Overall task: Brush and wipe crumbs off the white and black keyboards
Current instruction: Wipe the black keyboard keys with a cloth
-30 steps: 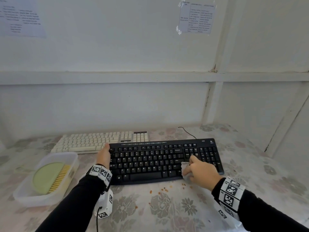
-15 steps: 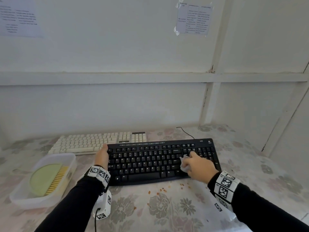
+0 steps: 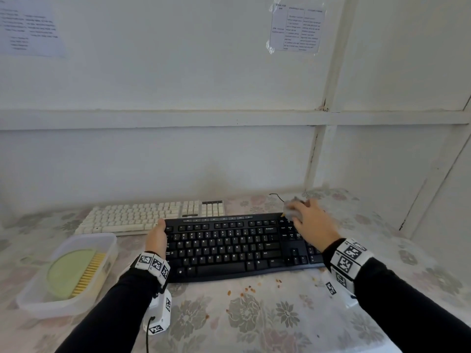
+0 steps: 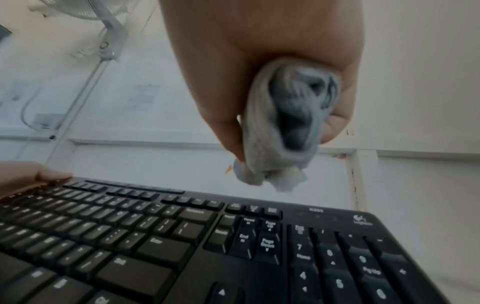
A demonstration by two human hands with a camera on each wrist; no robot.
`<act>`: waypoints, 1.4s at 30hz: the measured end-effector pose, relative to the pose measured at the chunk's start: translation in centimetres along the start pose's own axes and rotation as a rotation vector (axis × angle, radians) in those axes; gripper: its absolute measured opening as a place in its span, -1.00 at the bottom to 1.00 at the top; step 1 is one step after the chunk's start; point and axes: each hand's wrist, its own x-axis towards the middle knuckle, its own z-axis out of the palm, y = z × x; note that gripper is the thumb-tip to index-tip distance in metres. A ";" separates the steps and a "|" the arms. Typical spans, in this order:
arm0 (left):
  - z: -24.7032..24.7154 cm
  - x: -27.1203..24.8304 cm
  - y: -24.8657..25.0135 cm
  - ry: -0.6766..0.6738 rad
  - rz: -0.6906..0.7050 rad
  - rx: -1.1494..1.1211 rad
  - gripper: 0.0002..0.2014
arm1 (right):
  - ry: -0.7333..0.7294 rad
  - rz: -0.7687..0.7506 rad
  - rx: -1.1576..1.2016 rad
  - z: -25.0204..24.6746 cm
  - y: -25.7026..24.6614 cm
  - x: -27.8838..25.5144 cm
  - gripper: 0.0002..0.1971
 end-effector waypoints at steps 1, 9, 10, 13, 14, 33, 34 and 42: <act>0.0 0.0 0.0 0.001 -0.008 -0.001 0.11 | -0.017 -0.028 -0.015 0.4 -0.2 0.2 -0.63; 0.2 -1.1 0.3 -0.010 0.004 -0.017 0.11 | -0.365 -0.036 -0.153 2.6 -0.5 -3.8 -0.67; 0.2 -0.8 0.1 -0.006 0.002 -0.020 0.11 | -0.407 -0.031 -0.168 2.2 -0.4 -4.4 -0.69; 0.7 -2.7 1.1 -0.002 0.052 -0.014 -0.05 | -0.432 0.007 -0.163 1.2 0.0 -4.1 -0.70; 0.8 -3.1 1.3 -0.003 0.058 -0.013 -0.09 | -0.393 0.011 -0.146 1.1 0.2 -3.5 -0.68; -0.2 -0.8 0.0 -0.041 -0.023 -0.016 0.09 | -0.408 0.108 -0.049 0.1 -0.2 -3.1 -0.76; 0.0 -1.4 0.3 -0.037 -0.007 -0.014 0.06 | -0.295 0.110 0.005 0.0 0.1 -2.2 -0.74; 0.1 -0.6 -0.1 -0.005 0.021 -0.006 0.12 | -0.112 0.124 0.099 1.8 -1.3 -0.2 -0.63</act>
